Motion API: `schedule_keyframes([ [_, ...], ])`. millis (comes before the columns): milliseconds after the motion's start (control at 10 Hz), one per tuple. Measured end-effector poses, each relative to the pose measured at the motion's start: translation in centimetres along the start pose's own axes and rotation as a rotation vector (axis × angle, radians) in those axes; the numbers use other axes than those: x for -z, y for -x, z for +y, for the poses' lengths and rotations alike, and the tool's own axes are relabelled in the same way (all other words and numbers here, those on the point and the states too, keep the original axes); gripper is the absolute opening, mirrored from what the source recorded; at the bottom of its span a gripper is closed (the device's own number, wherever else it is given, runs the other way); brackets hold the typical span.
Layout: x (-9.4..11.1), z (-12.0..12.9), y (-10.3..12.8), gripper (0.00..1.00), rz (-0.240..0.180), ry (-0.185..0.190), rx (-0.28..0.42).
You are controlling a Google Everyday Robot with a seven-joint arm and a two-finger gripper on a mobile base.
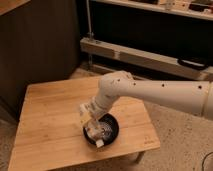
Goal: Place the bottle in the ceramic bowl
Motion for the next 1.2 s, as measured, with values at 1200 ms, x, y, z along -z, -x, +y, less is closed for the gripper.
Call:
schedule_keyframes([
  [1200, -4.6, -11.2, 5.5, 0.8, -0.091, 0.139, -0.021],
])
